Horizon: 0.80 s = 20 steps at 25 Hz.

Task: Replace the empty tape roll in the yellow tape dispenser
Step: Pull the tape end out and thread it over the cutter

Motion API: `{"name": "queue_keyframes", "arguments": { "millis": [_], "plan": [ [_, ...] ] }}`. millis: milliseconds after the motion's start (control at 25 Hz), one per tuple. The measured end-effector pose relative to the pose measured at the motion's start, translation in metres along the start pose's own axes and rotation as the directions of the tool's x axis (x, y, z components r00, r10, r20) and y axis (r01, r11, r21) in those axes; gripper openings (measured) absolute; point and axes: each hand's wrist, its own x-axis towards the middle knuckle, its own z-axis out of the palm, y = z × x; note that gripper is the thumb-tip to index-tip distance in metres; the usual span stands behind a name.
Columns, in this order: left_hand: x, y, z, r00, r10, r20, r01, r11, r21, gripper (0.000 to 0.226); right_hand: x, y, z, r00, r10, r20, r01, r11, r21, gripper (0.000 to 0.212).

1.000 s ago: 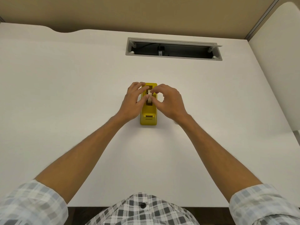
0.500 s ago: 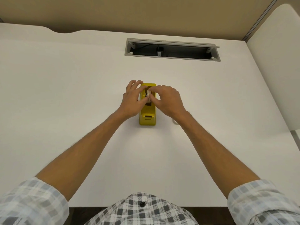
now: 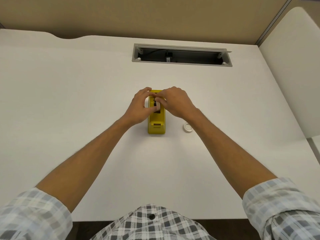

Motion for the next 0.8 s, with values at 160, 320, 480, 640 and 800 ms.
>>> {"name": "queue_keyframes", "arguments": {
  "millis": [160, 320, 480, 640, 800],
  "plan": [
    [0.004, -0.002, -0.001, 1.000, -0.007, 0.028, 0.007, 1.000, -0.026, 0.042, 0.000, 0.002, 0.004, 0.999, -0.024, -0.028, 0.021, 0.996, -0.081, 0.033],
    [0.001, -0.006, 0.000, 0.999, -0.009, 0.041, 0.010, 1.000, -0.021, 0.042, 0.000, 0.003, 0.000, 0.999, -0.008, -0.049, 0.005, 0.998, -0.070, 0.032],
    [-0.004, -0.007, 0.002, 1.000, -0.010, 0.011, 0.011, 0.997, -0.079, 0.046, -0.001, 0.001, -0.008, 0.998, -0.055, -0.038, 0.053, 0.998, -0.045, 0.028],
    [-0.011, -0.005, 0.008, 0.999, -0.008, -0.035, 0.004, 0.991, -0.133, 0.046, -0.007, -0.004, -0.006, 0.994, -0.089, -0.062, 0.085, 0.994, -0.063, 0.026],
    [-0.009, -0.003, 0.007, 0.999, -0.019, -0.046, 0.013, 0.994, -0.110, 0.045, -0.009, -0.004, -0.004, 0.992, -0.075, -0.100, 0.064, 0.992, -0.109, 0.031]
  ]
}}
